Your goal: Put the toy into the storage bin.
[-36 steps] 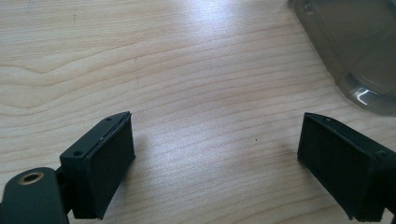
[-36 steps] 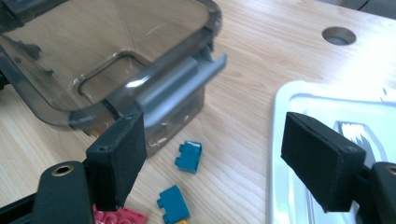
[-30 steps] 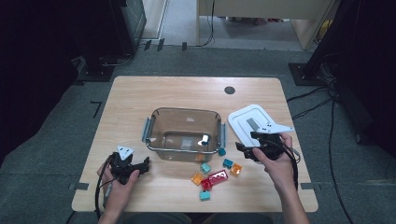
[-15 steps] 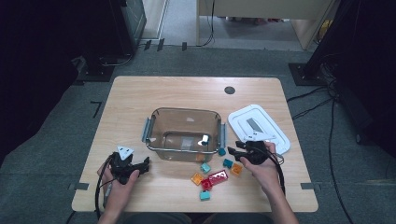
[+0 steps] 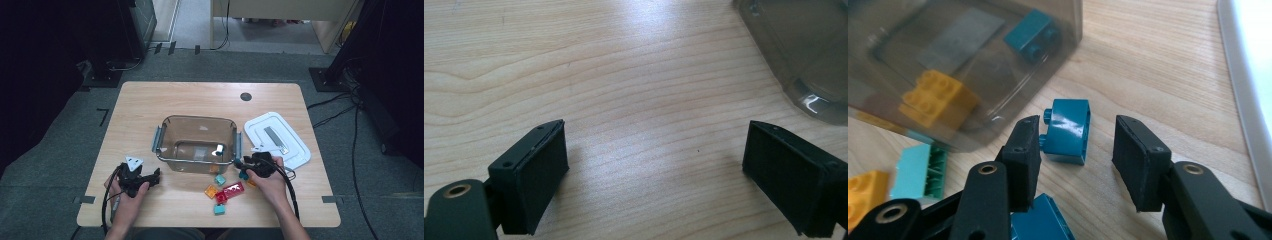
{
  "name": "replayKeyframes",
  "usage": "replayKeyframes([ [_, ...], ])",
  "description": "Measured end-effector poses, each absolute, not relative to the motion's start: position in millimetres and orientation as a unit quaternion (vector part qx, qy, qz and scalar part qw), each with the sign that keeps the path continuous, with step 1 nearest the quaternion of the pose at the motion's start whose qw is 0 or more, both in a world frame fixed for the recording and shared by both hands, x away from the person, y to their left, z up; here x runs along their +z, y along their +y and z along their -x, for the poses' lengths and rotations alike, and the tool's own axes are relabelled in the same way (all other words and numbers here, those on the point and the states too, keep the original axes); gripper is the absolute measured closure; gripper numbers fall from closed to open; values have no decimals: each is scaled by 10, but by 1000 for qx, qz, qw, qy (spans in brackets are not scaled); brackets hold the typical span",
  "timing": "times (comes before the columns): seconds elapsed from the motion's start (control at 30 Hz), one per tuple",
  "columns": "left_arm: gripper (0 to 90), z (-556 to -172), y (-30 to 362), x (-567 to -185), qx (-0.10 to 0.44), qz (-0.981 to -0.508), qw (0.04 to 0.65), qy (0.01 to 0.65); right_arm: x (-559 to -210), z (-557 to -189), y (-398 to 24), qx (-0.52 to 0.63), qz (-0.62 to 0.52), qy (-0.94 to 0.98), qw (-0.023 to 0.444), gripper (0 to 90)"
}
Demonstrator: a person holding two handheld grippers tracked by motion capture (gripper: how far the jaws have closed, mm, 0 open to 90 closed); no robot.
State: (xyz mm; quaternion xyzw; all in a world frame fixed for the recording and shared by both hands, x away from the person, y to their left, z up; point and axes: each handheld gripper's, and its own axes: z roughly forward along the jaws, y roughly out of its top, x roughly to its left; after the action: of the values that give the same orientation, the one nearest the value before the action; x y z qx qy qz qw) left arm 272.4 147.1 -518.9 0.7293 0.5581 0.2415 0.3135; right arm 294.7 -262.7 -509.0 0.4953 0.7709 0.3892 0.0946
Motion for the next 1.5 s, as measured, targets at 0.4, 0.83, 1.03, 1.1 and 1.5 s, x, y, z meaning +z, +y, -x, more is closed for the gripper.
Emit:
replayKeyframes([
  [0.4, 106, -2724, 1471, -5189, 241, -729, 313, 558, -5100, -2931, -2624, 364, -477, 790, 126, 731],
  [0.83, 106, -2724, 1471, -5189, 241, -729, 314, 558, -4911, -2915, -3075, 380, -495, 771, 130, 732],
  [1.03, 106, -2724, 1471, -5189, 241, -729, 314, 558, -4768, -2871, -3168, 376, -484, 780, 125, 733],
  [1.1, 106, -2724, 1471, -5189, 242, -729, 314, 558, -4696, -2856, -3194, 376, -481, 783, 120, 733],
  [1.5, 106, -2724, 1471, -5189, 242, -730, 313, 558, -4279, -2832, -3204, 352, -468, 801, 126, 733],
])
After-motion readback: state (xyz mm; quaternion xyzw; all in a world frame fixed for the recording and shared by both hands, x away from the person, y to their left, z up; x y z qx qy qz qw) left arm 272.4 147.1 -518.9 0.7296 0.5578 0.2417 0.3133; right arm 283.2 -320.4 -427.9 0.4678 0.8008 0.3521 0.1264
